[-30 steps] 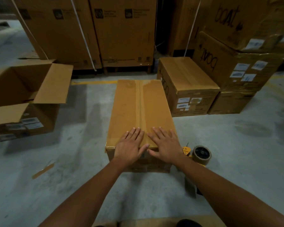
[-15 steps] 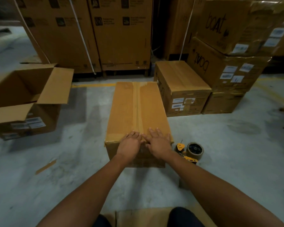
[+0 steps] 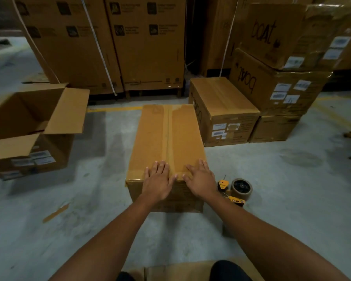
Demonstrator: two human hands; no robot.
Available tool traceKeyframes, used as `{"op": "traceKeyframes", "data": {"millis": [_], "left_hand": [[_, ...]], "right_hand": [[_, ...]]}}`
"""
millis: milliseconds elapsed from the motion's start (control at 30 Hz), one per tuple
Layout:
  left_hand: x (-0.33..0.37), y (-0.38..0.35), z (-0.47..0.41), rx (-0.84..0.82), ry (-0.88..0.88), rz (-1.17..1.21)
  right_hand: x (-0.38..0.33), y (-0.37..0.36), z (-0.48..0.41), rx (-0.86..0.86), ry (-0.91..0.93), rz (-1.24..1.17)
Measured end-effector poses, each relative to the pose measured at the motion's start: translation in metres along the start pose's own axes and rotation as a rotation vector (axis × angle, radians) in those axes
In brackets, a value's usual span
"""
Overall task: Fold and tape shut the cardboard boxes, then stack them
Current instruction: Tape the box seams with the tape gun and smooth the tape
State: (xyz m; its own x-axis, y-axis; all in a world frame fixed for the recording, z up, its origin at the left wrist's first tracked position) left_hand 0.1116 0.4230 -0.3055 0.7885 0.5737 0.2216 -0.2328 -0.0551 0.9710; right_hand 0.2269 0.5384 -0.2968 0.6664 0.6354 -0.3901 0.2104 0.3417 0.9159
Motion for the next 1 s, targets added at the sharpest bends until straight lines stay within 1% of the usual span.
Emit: {"op": "traceKeyframes", "data": {"millis": [133,200,267,367,467,567,667,767,867,933,1000], "left_hand": [[-0.015,0.015,0.015,0.154,-0.042,-0.02],[-0.022,0.024,0.016,0.157,-0.087,-0.048],[-0.031,0.029,0.014,0.128,-0.107,-0.037],[-0.056,0.032,0.007,0.141,-0.023,0.014],[-0.089,0.032,-0.008,0.142,0.148,-0.007],[-0.109,0.034,-0.033,0.138,0.296,0.12],[-0.11,0.041,-0.063,0.167,0.311,0.189],[-0.111,0.045,-0.087,0.177,0.338,0.204],[-0.126,0.045,-0.093,0.198,0.381,0.106],[-0.142,0.043,-0.091,0.173,0.369,0.012],[-0.158,0.044,-0.081,0.148,0.37,-0.03]], "right_hand": [[-0.026,-0.006,0.034,0.105,-0.01,0.013],[-0.032,-0.004,0.04,0.16,-0.035,-0.01],[-0.033,0.0,0.035,0.178,-0.076,-0.013],[-0.03,0.004,0.014,0.137,-0.124,-0.09],[-0.019,0.009,-0.016,0.118,-0.178,-0.22],[-0.004,0.007,-0.047,0.077,-0.245,-0.304],[0.005,0.001,-0.073,0.052,-0.311,-0.35],[0.003,0.005,-0.084,0.041,-0.378,-0.36],[-0.015,0.011,-0.078,0.009,-0.348,-0.294],[-0.037,0.007,-0.063,0.014,-0.323,-0.271],[-0.063,-0.003,-0.039,-0.022,-0.327,-0.241]]}}
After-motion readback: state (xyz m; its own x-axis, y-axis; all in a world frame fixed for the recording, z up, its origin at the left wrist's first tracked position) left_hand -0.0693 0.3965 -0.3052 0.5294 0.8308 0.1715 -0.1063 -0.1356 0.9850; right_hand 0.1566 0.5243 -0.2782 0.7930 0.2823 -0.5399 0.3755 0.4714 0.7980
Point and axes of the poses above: each hand's wrist, its own z-axis away from the middle knuckle, its own y-axis out of the back of the hand, x = y × z, the point moved 6 cm from there along -z, towards the middle knuckle, and after that the axes turned 1 degree about -z, right-handed, at the moved point
